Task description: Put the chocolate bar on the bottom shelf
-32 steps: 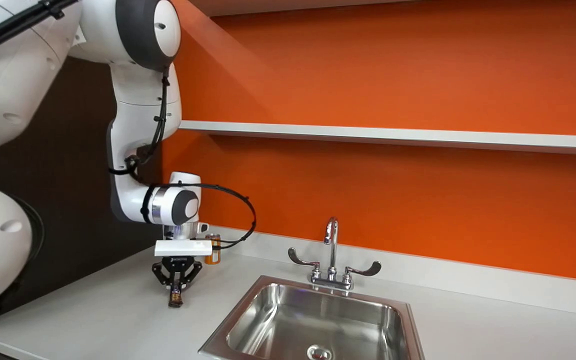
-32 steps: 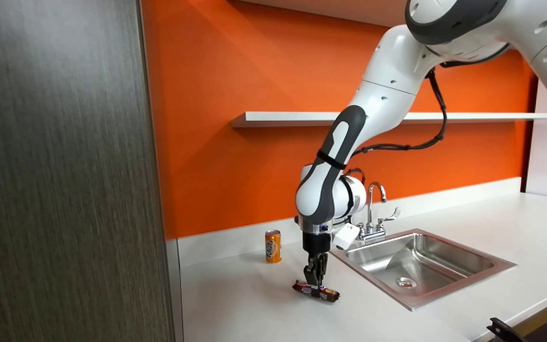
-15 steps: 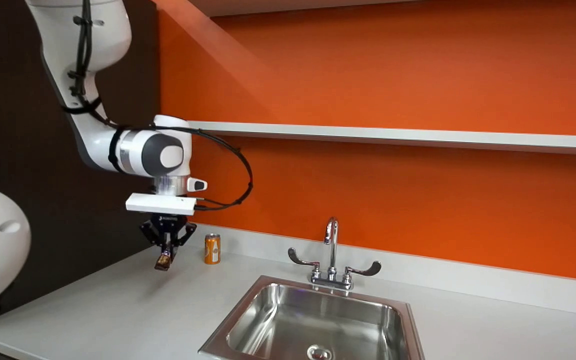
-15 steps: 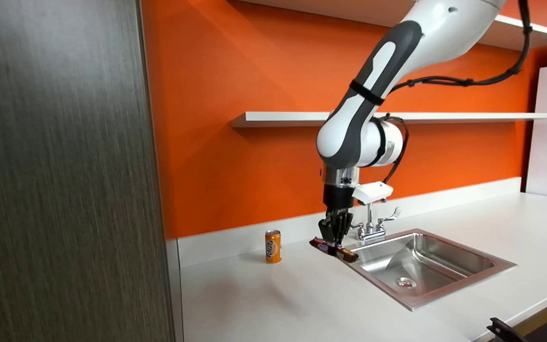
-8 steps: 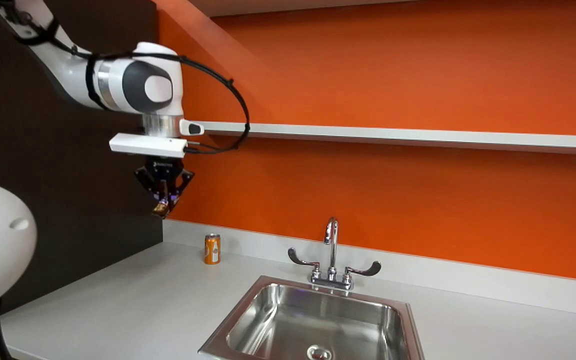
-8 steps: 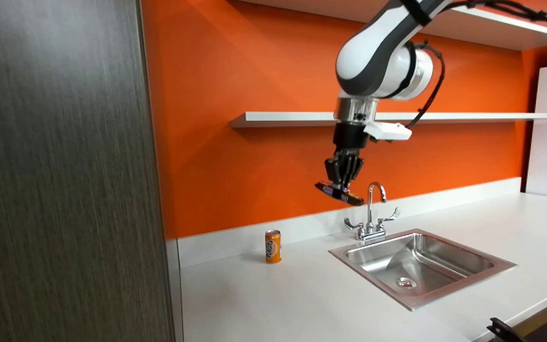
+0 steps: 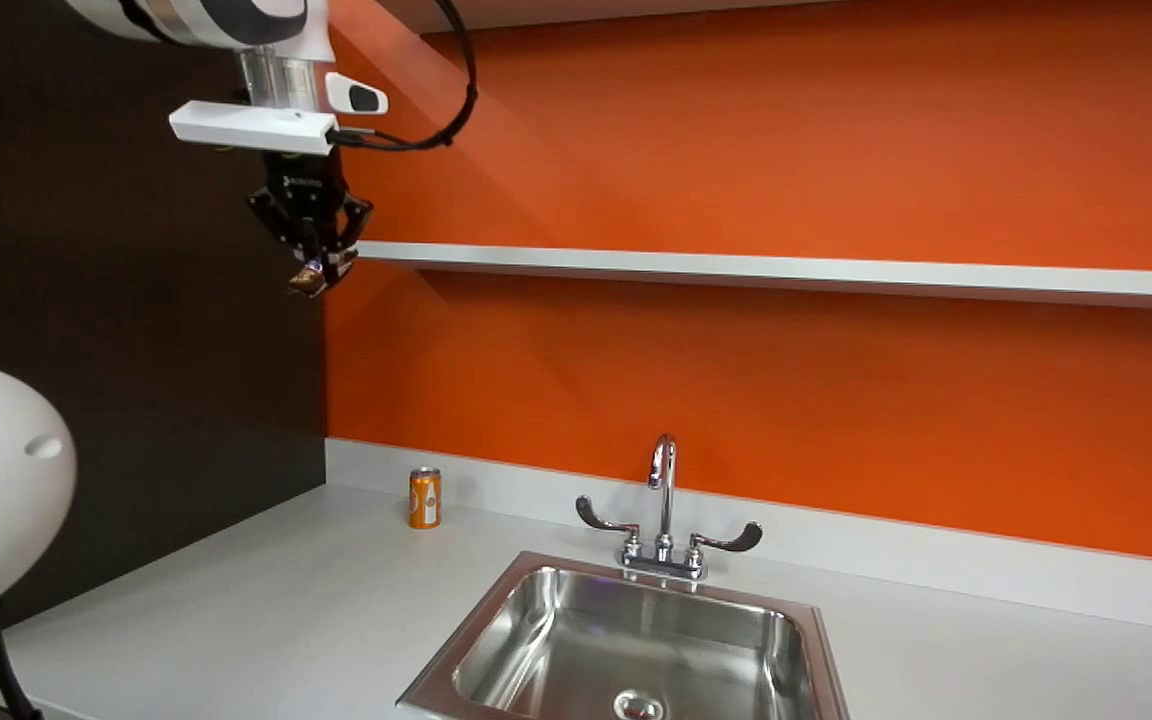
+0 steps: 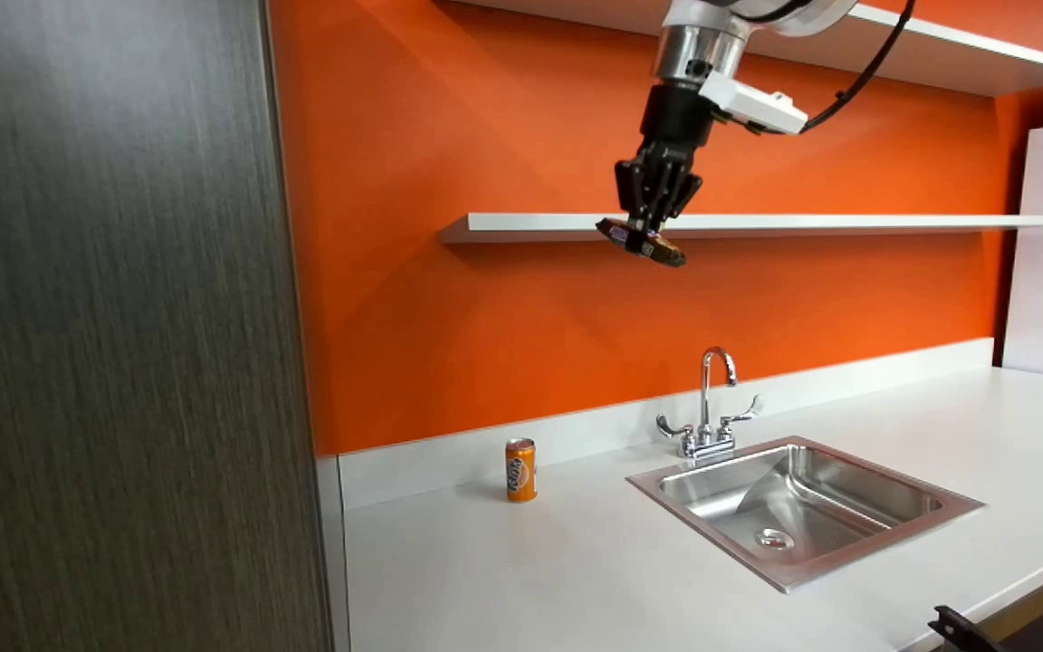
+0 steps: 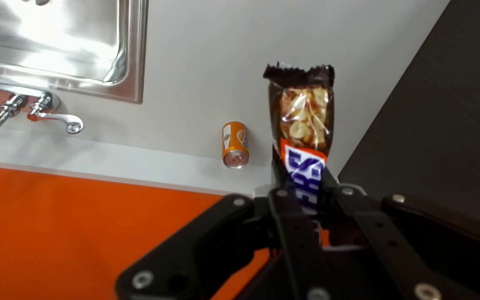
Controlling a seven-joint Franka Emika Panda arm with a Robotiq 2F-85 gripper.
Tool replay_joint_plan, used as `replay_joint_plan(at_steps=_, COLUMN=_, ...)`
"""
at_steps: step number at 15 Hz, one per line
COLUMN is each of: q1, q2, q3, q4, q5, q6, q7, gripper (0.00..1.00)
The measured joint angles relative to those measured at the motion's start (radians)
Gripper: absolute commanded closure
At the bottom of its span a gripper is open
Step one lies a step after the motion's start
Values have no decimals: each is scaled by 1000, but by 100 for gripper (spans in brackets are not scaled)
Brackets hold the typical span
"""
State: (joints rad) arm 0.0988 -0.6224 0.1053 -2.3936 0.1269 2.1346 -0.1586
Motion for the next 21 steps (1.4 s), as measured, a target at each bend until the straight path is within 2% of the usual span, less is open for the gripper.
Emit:
replay_joint_plan(at_steps=8, q1=-10, q2=68, q3=-2, q4=219, q5=-19, q6=-14, q7=127, gripper=96)
replay_joint_plan(at_steps=14, q1=-24, q2=253, q3=-1, q4=434, q5=-102, q6=-19, q7=203, gripper=96)
replay_joint_plan(at_steps=21, q1=-27, q2=486, q3=-2, q4=663, q5=-180, q6=-85, q7=258, gripper=96)
